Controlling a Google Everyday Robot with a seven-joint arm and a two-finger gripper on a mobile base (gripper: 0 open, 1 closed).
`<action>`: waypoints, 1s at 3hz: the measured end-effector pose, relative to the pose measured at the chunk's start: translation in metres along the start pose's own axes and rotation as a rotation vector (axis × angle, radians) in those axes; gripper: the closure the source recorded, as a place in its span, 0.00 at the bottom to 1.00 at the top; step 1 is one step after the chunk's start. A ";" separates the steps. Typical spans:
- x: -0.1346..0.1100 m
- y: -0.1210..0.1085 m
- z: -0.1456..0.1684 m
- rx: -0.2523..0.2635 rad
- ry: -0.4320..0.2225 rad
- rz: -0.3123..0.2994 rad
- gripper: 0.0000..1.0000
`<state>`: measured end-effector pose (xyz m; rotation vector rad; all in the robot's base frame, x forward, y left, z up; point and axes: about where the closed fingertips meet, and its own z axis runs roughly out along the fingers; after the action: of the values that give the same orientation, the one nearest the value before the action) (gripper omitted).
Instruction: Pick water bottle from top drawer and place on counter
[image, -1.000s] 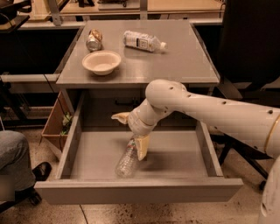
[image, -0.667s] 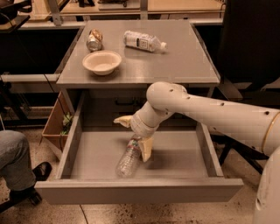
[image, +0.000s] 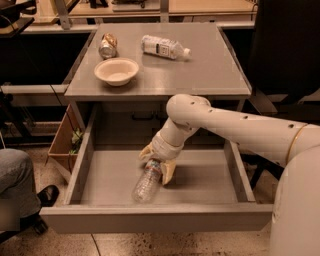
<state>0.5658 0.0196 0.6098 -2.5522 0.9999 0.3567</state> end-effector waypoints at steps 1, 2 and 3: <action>0.002 0.007 -0.004 -0.042 0.004 0.008 0.60; 0.003 0.011 -0.038 -0.025 0.062 0.094 0.83; 0.000 0.017 -0.141 0.102 0.142 0.300 1.00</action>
Offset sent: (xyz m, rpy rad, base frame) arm 0.0030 -0.0506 0.0860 -0.1214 -0.0129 -0.2734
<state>0.5675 -0.0520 0.7320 -2.3643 1.4219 0.1991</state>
